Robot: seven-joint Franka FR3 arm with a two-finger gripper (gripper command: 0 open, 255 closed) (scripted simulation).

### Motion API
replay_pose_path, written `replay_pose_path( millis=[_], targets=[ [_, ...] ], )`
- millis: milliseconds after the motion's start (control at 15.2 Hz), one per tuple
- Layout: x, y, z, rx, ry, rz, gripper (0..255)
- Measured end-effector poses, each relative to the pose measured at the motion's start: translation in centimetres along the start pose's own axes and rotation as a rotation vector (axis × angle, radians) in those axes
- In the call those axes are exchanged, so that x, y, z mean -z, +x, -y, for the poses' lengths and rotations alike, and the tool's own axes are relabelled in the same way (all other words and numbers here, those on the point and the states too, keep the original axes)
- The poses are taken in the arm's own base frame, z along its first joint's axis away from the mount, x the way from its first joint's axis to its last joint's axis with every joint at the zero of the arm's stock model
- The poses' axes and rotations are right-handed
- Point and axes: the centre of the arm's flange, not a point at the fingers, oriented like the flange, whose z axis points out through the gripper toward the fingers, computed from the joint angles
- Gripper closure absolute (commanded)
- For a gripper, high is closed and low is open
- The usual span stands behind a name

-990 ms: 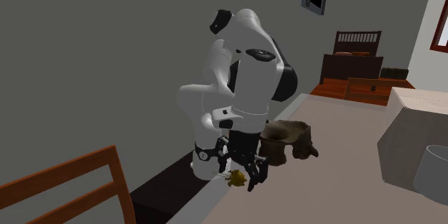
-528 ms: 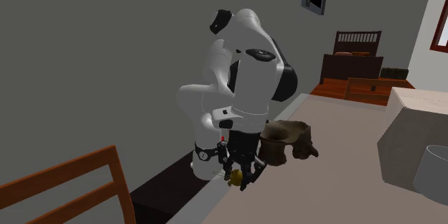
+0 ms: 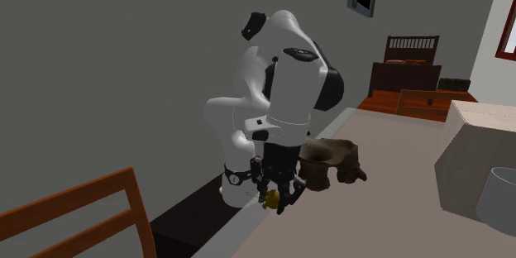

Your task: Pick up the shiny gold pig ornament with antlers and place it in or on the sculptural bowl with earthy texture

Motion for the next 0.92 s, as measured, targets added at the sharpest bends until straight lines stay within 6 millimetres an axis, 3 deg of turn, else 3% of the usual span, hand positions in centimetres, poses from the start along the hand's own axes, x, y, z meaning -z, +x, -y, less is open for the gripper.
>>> replay_pose_path(
  millis=[924],
  targets=[
    [7.2, 0.8, -0.8, 0.000, 0.000, 0.000, 255]
  ],
)
